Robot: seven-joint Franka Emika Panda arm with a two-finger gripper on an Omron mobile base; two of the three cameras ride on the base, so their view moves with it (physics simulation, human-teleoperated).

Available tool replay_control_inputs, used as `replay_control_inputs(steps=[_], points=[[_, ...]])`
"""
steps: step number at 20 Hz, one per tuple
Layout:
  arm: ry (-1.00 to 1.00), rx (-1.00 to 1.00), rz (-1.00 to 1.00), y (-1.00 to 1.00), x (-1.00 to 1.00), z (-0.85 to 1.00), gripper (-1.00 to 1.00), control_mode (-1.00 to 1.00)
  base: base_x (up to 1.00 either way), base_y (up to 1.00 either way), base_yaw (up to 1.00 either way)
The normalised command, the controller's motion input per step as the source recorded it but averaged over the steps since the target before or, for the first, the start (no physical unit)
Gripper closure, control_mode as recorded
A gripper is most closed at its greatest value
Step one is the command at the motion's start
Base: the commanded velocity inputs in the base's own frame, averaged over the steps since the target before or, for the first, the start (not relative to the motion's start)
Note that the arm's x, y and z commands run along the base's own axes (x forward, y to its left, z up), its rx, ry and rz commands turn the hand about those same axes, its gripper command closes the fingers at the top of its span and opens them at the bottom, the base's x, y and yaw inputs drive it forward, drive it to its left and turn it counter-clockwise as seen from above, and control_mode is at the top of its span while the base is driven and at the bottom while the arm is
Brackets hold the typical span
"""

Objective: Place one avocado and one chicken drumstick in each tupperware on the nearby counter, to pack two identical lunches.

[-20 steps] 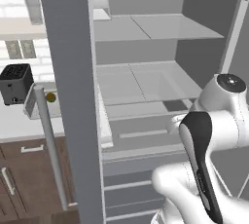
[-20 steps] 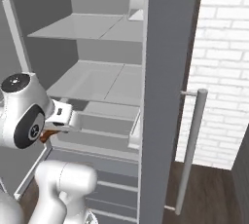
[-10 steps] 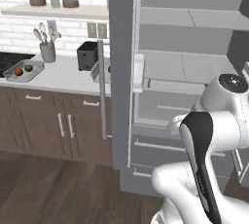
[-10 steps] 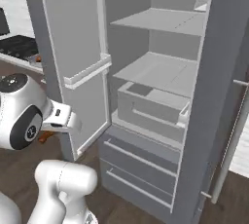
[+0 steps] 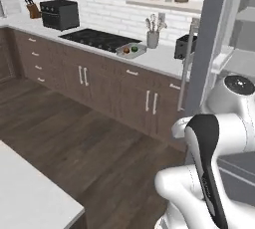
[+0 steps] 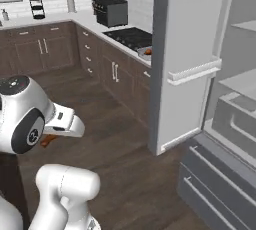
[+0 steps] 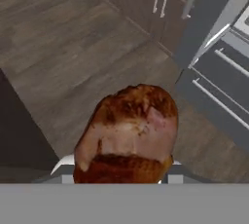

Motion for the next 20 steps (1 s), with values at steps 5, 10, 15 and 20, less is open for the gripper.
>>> replay_control_inputs(steps=[5,10,15,20], points=[[0.00,0.00,0.00,0.00,0.00,0.00,1.00,1.00,0.13,0.26,0.65],[0.00,0.00,0.00,0.00,0.00,0.00,1.00,1.00,0.55,-0.18,0.46],[0.00,0.00,0.00,0.00,0.00,0.00,1.00,1.00,0.90,-0.35,0.27],[0.00,0.00,0.00,0.00,0.00,0.00,1.00,1.00,0.89,-0.17,0.05]])
